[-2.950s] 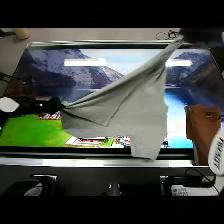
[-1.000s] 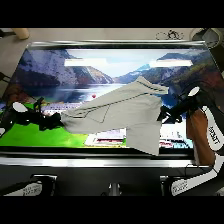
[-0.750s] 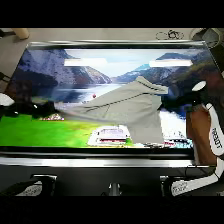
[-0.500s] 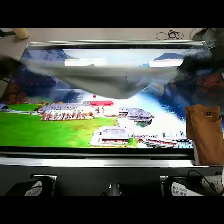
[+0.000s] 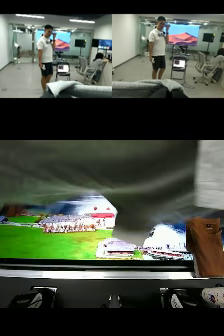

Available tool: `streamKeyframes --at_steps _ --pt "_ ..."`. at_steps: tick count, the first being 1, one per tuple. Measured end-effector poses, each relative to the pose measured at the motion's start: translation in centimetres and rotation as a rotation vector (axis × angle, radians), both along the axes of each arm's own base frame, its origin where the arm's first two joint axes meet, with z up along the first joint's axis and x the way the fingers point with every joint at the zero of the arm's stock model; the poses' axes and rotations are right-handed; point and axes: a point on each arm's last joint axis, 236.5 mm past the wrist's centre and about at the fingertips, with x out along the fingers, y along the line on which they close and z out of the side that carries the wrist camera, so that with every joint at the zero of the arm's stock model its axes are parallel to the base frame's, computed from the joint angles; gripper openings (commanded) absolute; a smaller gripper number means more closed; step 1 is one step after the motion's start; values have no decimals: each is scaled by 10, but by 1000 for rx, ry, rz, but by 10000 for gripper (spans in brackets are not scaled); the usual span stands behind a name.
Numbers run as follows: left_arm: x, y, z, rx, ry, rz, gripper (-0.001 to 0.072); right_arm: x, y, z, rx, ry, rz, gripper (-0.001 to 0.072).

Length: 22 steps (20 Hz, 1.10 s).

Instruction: Fold the shirts.

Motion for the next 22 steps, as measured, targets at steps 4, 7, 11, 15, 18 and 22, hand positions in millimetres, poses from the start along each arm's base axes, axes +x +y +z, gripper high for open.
streamKeyframes --at_steps 4,7,11,15,18,22 --pt "61 11 -66 -19 211 12 24 56 -15 -47 8 197 -12 27" --pt "131 22 -166 -50 481 12 26 136 -30 -129 56 480 8 27" --pt "210 36 -325 -106 832 18 26 249 -38 -284 132 886 51 27" --pt "255 41 -468 -164 1119 16 28 328 -14 -440 232 1161 52 28" --pt "268 33 -538 -244 1253 -12 64 350 11 -513 333 1275 45 28" --pt "273 18 -572 -364 1329 -61 657 353 37 -545 413 1346 70 561"
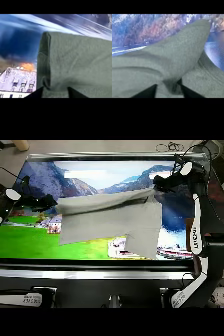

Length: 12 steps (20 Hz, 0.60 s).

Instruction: Fold the shirts.

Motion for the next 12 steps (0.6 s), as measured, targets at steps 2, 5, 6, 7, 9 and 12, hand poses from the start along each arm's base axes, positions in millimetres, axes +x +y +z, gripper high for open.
streamKeyframes --at_steps 2,5,6,7,9,12 --pt "-8 7 0 -29 58 -7 532 -10 -7 7 7 27 -4 529" --pt "-46 27 -7 -49 209 -32 511 -45 -48 10 -22 142 -24 481" --pt "-66 31 -15 -61 277 -36 545 -63 -63 4 -23 218 -31 481" --pt "-86 30 -25 -76 338 -48 544 -82 -73 -3 -24 290 -30 481" --pt "-131 18 -52 -114 461 -76 544 -119 -82 -20 -12 431 -11 481" --pt "-176 -2 -85 -168 546 -89 540 -153 -86 -35 6 547 4 481"
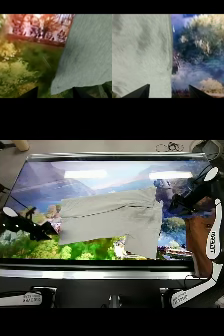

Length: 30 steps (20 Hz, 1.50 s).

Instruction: Fold the shirts.

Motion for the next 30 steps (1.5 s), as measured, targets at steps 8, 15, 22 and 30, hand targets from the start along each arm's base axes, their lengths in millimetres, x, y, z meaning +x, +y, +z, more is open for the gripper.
streamKeyframes --at_steps 8,15,22,30 --pt "-6 -34 -27 -51 -34 50 28 -19 -7 -18 -10 57 3 486" --pt "1 -35 -21 -22 -93 35 27 -42 30 -79 112 101 46 421" --pt "10 -38 7 -27 -173 31 24 -26 70 -120 138 29 54 26" --pt "111 -8 285 139 -919 -17 24 69 49 177 -120 -822 163 26"
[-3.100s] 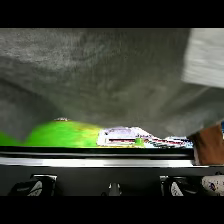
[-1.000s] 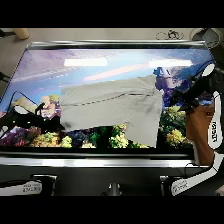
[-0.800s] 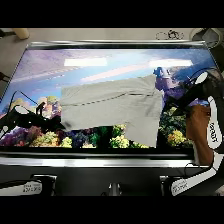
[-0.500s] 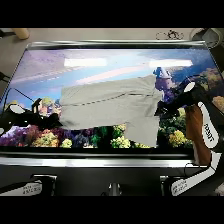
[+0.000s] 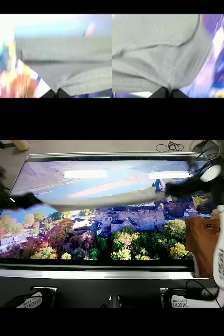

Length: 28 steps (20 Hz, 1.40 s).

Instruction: Fold the shirts.

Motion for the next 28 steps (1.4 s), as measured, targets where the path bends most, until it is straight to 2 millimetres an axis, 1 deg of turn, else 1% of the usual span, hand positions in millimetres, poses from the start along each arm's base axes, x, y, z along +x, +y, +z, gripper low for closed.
streamKeyframes --at_steps 1,2,3,4,5,6,7,8,9,10,11,12,13,14,15,16,17,18,19,21,22,24,26,27,28 --pt "-5 -1 79 43 -185 3 24 -15 -2 82 -39 -190 -6 26" --pt "-20 -2 148 88 -348 10 24 -39 -3 149 -72 -348 -17 26" --pt "-48 -6 213 141 -507 20 24 -76 -4 212 -109 -501 -33 26" --pt "-82 -13 267 182 -645 26 24 -119 -4 270 -138 -652 -55 26" --pt "-114 -18 305 219 -752 40 24 -160 -6 311 -164 -771 -82 26" --pt "-145 -21 333 251 -840 60 24 -196 -8 339 -181 -853 -110 26" --pt "-173 -24 353 273 -906 83 24 -228 -10 359 -194 -919 -139 26" --pt "-192 -24 363 289 -944 105 24 -251 -13 369 -206 -952 -162 26" --pt "-204 -22 366 308 -956 126 25 -270 -16 377 -218 -981 -183 26" --pt "-211 -20 367 320 -962 144 25 -282 -18 382 -228 -999 -199 26" --pt "-216 -17 367 328 -964 158 25 -287 -22 381 -241 -992 -211 26" --pt "-217 -16 366 331 -965 166 25 -285 -24 375 -253 -966 -216 26" --pt "-210 -12 361 335 -944 172 25 -280 -26 367 -266 -931 -214 26" --pt "-198 -8 349 338 -895 171 24 -272 -28 357 -274 -887 -211 26" --pt "-183 -4 337 338 -844 165 24 -256 -31 343 -282 -827 -204 27" --pt "-165 0 319 336 -774 152 24 -237 -34 323 -288 -743 -196 26" --pt "-144 4 297 331 -687 132 24 -214 -37 296 -290 -639 -182 26" --pt "-117 10 265 322 -570 108 24 -189 -39 267 -289 -531 -165 26" --pt "-91 16 229 312 -445 85 24 -165 -40 236 -281 -422 -145 26" --pt "-43 26 146 273 -191 33 24 -116 -41 155 -249 -154 -104 26" --pt "-25 30 105 251 -77 11 24 -95 -39 107 -224 -9 -81 26" --pt "7 33 14 208 150 -30 25 -61 -36 22 -171 221 -55 26" --pt "30 31 -61 177 306 -57 25 -34 -29 -53 -112 382 -37 26" --pt "42 31 -96 170 363 -61 25 -19 -22 -81 -68 419 -26 26" --pt "52 30 -122 157 398 -58 25 -7 -15 -106 -27 445 -23 27"
